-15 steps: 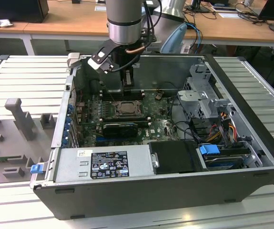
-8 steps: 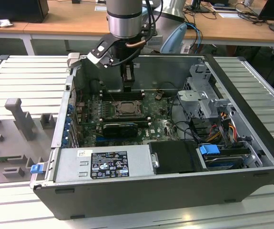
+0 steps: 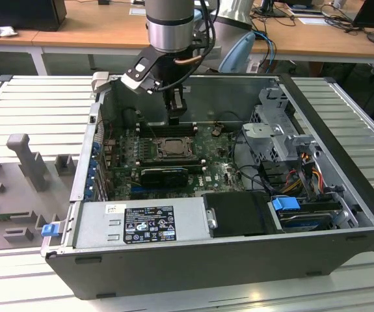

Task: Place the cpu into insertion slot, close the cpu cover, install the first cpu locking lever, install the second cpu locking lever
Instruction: 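Install the first cpu locking lever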

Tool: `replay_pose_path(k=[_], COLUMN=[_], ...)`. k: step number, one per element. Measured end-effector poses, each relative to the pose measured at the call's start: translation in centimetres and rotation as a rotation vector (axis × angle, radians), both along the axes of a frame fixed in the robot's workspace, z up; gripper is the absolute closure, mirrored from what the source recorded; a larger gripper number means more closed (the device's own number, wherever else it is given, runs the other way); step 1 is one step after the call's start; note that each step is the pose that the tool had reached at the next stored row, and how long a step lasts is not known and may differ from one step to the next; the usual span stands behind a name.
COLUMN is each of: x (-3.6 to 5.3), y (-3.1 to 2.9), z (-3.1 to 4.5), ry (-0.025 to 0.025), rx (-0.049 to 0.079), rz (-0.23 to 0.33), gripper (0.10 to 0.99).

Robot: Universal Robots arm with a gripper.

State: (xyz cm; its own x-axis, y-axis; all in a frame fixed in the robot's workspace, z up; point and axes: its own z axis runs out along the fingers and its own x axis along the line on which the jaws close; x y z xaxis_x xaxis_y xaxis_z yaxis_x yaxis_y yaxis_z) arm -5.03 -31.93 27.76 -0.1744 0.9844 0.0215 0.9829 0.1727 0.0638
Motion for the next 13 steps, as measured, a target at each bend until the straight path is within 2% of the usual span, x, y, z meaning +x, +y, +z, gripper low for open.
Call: replay_pose_path(k=[5,13], x=[0.0,0.0], y=[0.0,0.0], z=[0.0,0.0], ry=[0.0,0.0], rx=[0.0,0.0], rz=[0.064,0.129], gripper=[0.98,0.98])
